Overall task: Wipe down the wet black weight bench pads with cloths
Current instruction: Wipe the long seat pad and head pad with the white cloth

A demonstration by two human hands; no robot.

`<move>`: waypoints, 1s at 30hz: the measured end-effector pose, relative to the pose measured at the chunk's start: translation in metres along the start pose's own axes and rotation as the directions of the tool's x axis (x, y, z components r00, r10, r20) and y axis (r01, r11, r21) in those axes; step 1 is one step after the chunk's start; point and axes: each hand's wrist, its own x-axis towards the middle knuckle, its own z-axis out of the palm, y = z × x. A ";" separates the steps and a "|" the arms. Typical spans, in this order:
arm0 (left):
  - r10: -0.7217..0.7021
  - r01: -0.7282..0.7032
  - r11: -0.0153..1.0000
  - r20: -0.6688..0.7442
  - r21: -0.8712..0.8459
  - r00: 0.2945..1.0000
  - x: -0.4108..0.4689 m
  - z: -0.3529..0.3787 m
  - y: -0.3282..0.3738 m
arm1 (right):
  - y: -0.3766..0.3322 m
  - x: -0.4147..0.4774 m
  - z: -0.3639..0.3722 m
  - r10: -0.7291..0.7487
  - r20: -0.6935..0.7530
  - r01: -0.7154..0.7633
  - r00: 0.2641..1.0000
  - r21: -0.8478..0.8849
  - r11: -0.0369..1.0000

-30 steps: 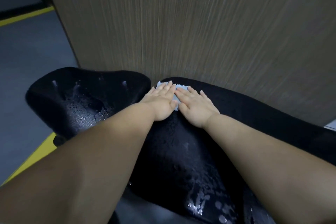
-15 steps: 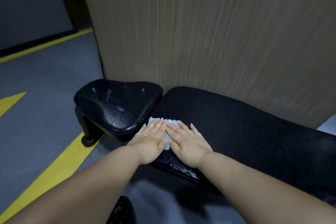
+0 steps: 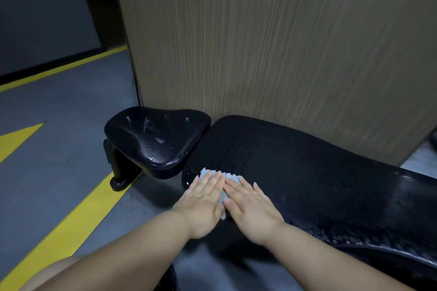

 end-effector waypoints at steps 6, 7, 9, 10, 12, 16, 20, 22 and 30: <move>0.039 -0.039 0.999 0.031 0.027 0.999 0.029 -0.012 0.017 | 0.020 0.003 -0.004 0.098 -0.065 -0.102 0.993 -0.062 0.993; 0.043 -0.044 0.999 0.029 0.026 0.999 0.034 -0.014 0.019 | 0.022 0.005 -0.006 0.113 -0.074 -0.118 0.991 -0.069 0.991; 0.051 -0.051 0.998 0.024 0.022 0.998 0.047 -0.017 0.022 | 0.028 0.010 -0.010 0.143 -0.082 -0.149 0.986 -0.079 0.986; 0.053 -0.054 0.998 0.024 0.021 0.998 0.053 -0.019 0.023 | 0.032 0.013 -0.012 0.156 -0.083 -0.163 0.984 -0.081 0.983; 0.057 -0.058 0.998 0.030 0.017 0.998 0.067 -0.023 0.026 | 0.041 0.021 -0.017 0.176 -0.085 -0.184 0.981 -0.087 0.979; 0.055 -0.055 0.998 0.036 -0.002 0.998 0.094 -0.032 0.031 | 0.059 0.038 -0.025 0.199 -0.106 -0.209 0.974 -0.095 0.973; 0.052 -0.052 0.999 0.023 -0.008 0.998 0.120 -0.039 0.035 | 0.077 0.057 -0.033 0.213 -0.130 -0.227 0.968 -0.103 0.969; 0.052 -0.052 0.999 0.018 -0.007 0.998 0.134 -0.042 0.036 | 0.085 0.066 -0.036 0.221 -0.141 -0.236 0.965 -0.100 0.967; 0.067 -0.067 0.998 0.000 -0.008 0.998 0.186 -0.056 0.038 | 0.115 0.101 -0.052 0.263 -0.181 -0.281 0.948 -0.084 0.956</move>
